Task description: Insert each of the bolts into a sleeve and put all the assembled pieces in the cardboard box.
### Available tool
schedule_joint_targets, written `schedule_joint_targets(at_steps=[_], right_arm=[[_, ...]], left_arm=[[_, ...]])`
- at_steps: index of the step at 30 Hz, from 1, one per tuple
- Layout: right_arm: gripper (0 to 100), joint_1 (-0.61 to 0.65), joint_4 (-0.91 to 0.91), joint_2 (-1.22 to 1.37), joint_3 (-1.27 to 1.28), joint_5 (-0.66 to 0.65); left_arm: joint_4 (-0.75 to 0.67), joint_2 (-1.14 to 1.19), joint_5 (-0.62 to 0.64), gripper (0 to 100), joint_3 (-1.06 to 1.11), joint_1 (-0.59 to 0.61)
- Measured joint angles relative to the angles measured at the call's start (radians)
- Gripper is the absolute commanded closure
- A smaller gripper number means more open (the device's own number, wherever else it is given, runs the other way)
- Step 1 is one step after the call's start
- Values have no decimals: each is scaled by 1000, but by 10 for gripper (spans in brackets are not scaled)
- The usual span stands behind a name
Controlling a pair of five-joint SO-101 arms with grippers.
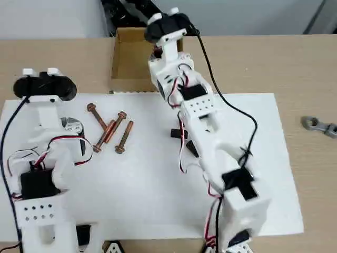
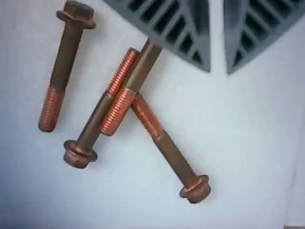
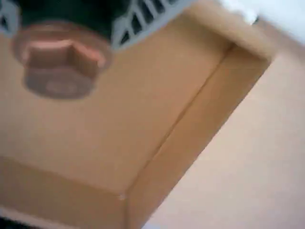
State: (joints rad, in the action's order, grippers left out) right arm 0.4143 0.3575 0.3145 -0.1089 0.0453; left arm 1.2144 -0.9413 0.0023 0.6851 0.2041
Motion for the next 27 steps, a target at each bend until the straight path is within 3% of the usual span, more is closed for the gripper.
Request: schedule_joint_targets(at_steps=[6, 16, 21, 25, 27], right_arm=[[856, -32, 18, 201, -152, 0], [801, -35, 109, 215, -219, 0], [851, -32, 180, 213, -219, 0], [998, -32, 250, 160, -218, 0], [988, -34, 290, 104, -218, 0]], left_arm=[[0, 2, 0, 993, 25, 0], [-5, 3, -11, 993, 84, 0], [-5, 3, -9, 993, 84, 0], [-5, 3, -8, 981, 84, 0], [-5, 3, 9, 933, 84, 0]])
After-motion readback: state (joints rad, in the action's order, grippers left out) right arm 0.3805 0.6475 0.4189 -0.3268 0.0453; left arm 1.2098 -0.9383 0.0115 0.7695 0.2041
